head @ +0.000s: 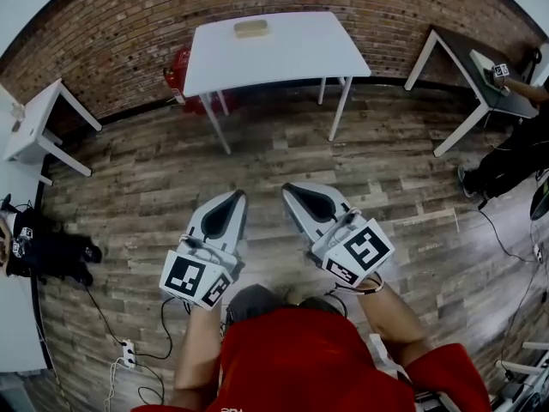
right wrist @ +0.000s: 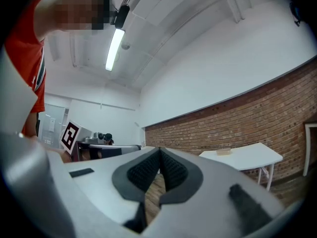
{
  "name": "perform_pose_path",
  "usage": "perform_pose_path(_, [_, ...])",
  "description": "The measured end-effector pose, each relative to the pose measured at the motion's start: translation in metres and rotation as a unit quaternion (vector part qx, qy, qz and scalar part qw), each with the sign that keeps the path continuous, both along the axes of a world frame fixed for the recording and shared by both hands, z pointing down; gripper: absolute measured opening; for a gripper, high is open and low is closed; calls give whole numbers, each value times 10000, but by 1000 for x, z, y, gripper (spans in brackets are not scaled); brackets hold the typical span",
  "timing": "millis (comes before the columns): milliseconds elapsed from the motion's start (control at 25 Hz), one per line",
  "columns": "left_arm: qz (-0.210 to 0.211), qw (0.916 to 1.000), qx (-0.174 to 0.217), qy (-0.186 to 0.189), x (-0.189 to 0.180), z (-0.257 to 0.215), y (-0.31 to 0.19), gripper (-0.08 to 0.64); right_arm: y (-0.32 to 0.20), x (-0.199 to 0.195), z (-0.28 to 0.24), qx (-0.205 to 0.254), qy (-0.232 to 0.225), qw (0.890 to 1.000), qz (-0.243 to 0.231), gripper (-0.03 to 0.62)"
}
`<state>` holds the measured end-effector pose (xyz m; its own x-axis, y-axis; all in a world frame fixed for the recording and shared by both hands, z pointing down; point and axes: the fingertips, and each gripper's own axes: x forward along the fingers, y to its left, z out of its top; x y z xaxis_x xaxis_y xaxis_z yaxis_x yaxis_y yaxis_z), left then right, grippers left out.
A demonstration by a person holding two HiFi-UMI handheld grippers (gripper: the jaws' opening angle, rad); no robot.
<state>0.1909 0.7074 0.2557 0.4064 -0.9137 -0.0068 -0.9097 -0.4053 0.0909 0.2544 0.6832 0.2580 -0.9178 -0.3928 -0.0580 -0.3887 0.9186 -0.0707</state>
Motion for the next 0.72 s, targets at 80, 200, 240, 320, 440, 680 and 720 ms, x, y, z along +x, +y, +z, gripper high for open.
perform_pose_path(80, [-40, 10000, 21, -9, 2, -2, -9, 14, -9, 3, -1, 81, 59, 9999, -15, 31])
perform_pose_path(200, [-61, 10000, 40, -16, 4, -2, -26, 14, -25, 8, 0, 112, 73, 9999, -4, 31])
perform_pose_path(240, [-62, 10000, 45, -20, 3, -2, -32, 14, -31, 9, 1, 106, 66, 9999, 10, 31])
perform_pose_path(320, [-75, 10000, 47, -27, 0, 2, -43, 14, -44, 9, 4, 91, 46, 9999, 29, 31])
perform_pose_path(440, [-109, 9999, 36, -8, -11, 8, -66, 14, -67, 1, 10, 85, 65, 9999, 27, 31])
perform_pose_path(680, [-78, 9999, 107, -6, -55, 8, -139, 14, -141, -40, 10, 94, 132, 9999, 43, 31])
perform_pose_path(720, [-71, 9999, 113, -14, -64, 7, -154, 14, -156, -50, 8, 94, 129, 9999, 41, 31])
